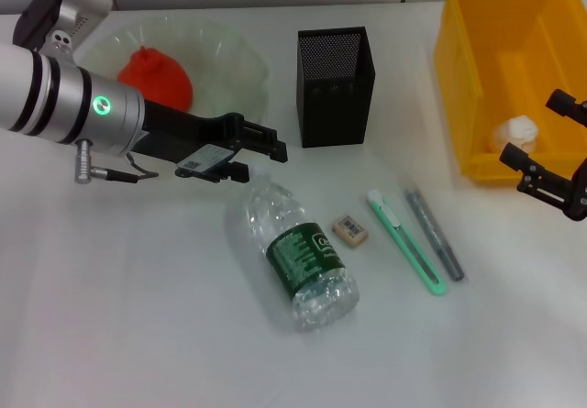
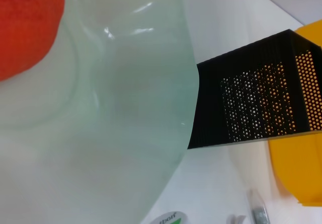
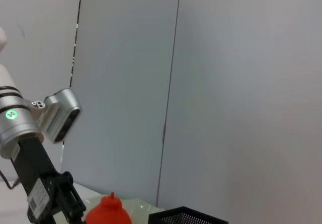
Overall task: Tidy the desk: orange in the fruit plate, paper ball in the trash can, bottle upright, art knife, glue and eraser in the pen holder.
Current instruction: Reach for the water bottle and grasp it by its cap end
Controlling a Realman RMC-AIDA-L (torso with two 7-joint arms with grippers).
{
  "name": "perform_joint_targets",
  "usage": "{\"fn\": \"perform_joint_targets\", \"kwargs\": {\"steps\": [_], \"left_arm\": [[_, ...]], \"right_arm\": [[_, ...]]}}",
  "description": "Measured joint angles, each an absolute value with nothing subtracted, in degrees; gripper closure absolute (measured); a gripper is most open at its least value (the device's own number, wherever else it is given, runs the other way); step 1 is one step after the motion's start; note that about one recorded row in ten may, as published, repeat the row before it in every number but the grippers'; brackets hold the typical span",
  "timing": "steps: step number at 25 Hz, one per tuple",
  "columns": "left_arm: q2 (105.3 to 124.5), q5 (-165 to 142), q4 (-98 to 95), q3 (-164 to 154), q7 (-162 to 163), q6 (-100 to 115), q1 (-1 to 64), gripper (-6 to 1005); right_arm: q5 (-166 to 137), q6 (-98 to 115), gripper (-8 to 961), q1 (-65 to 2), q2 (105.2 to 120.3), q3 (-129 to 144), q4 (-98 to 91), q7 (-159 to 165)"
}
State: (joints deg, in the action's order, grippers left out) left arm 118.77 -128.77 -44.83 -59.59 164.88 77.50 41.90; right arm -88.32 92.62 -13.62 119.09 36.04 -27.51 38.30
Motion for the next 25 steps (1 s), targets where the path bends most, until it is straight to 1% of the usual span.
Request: {"fn": "perform_joint_targets", "kwargs": {"steps": [25], "left_arm": [[118.73, -132.61, -43.56, -60.95, 164.97, 73.28, 42.42, 353]], "right_arm": [[-88.33, 93.18, 110, -13.1, 119.09, 34.62, -24.9, 34.47]]}}
